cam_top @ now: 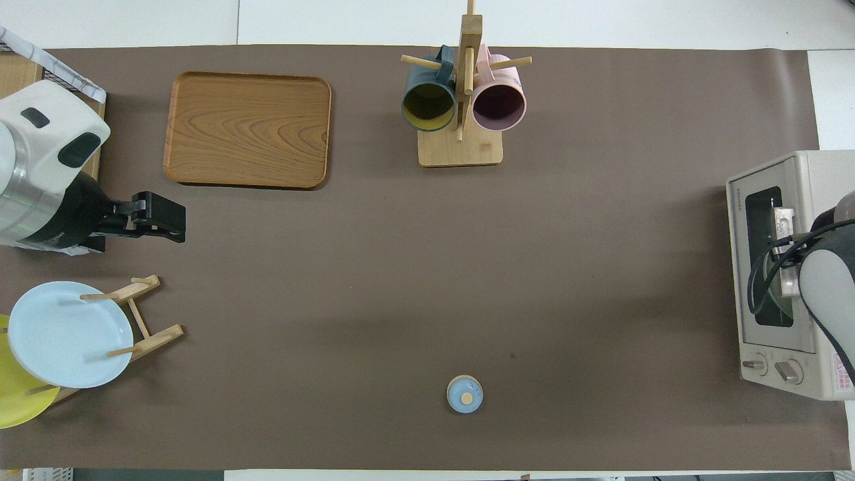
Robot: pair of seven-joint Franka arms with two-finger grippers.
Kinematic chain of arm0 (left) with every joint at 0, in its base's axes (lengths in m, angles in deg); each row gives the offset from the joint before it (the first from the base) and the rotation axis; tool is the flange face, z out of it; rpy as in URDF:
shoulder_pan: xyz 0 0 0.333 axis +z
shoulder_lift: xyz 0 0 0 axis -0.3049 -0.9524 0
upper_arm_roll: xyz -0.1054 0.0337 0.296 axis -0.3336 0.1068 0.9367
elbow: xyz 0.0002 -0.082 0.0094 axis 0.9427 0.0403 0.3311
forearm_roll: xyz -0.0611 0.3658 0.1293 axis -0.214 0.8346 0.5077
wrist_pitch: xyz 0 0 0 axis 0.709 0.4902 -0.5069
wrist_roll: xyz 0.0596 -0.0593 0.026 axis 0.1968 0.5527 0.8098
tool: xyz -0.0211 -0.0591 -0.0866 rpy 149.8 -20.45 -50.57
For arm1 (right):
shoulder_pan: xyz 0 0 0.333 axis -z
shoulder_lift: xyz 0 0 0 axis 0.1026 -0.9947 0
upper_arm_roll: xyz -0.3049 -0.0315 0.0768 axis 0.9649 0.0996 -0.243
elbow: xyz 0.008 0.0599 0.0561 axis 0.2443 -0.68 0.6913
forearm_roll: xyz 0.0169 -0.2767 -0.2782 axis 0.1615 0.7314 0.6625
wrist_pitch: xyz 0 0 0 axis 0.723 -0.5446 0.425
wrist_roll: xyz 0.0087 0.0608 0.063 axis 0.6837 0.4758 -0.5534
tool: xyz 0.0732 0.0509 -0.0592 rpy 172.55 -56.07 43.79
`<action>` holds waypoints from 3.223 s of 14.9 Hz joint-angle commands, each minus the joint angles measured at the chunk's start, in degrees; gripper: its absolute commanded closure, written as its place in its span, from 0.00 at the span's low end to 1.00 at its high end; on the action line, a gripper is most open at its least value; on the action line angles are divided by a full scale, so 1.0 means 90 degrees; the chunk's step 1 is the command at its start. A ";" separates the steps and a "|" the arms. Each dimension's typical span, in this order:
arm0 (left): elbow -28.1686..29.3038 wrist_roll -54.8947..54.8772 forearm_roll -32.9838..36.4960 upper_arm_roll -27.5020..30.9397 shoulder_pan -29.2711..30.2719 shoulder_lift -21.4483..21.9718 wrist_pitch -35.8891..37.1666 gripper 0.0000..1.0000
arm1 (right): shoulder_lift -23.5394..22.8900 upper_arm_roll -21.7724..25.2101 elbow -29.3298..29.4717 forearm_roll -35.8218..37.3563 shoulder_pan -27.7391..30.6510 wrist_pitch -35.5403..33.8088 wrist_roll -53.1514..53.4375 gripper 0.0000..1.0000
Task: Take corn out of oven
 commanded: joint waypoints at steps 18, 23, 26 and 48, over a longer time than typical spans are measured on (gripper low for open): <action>-0.0113 0.0023 -0.0041 0.0005 0.0020 -0.0016 0.0131 0.00 | -0.0723 -0.0117 -0.0793 -0.0471 -0.0486 0.1989 0.0481 1.00; -0.0103 0.0043 -0.0041 0.0005 0.0020 -0.0026 0.0092 0.00 | -0.0918 -0.0117 -0.1068 -0.0471 -0.0594 0.2567 0.0501 1.00; -0.0103 0.0033 -0.0041 0.0005 0.0030 -0.0016 0.0092 0.00 | -0.1181 -0.0117 -0.1107 -0.0471 -0.0701 0.2811 0.0705 1.00; -0.0113 0.0043 -0.0041 0.0005 0.0157 -0.0036 0.0053 0.00 | -0.1115 -0.1055 -0.0416 -0.0843 -0.0750 0.1605 0.2034 0.49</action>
